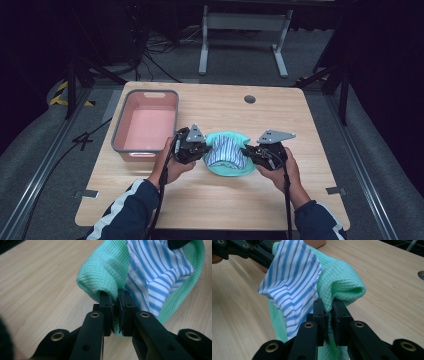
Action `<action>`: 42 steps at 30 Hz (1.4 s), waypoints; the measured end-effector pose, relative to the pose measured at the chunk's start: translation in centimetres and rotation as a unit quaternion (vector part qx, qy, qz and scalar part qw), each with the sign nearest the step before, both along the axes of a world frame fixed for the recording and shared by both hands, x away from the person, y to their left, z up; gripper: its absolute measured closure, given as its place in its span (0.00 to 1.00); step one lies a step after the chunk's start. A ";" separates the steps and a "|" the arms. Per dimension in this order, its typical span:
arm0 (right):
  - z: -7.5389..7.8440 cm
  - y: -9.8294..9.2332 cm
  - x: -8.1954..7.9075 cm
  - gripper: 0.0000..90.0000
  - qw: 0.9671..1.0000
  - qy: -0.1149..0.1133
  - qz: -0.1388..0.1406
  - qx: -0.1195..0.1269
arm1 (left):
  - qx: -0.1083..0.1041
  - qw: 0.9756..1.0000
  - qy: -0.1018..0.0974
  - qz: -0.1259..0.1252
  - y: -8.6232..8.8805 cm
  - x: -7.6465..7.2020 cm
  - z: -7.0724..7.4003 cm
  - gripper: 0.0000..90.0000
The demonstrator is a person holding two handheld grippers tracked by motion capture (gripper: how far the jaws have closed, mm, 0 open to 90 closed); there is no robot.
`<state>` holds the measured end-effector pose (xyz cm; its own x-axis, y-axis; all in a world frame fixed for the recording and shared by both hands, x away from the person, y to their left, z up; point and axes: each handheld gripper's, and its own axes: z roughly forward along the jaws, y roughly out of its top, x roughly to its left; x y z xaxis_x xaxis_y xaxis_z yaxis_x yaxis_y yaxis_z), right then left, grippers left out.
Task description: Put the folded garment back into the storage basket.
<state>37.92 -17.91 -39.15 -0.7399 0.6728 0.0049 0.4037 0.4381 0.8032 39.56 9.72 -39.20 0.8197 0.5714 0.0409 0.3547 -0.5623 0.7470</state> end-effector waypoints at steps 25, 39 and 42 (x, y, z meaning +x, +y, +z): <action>5.6 8.6 3.9 0.92 0.998 -0.039 0.053 0.003 | 0.003 0.997 -0.044 0.070 8.5 1.1 6.5 0.92; 6.5 14.2 5.5 0.92 0.996 -0.039 0.083 0.017 | 0.019 0.992 -0.055 0.115 13.1 1.1 8.1 0.92; 6.6 15.5 5.8 0.92 0.995 -0.038 0.087 0.019 | 0.019 0.991 -0.059 0.123 13.8 1.1 8.3 0.92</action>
<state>43.70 -2.44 -32.57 -0.8440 0.5353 -0.0337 0.2614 0.4654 0.8457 40.69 23.54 -30.91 0.6445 0.7492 0.1527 0.3960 -0.4979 0.7716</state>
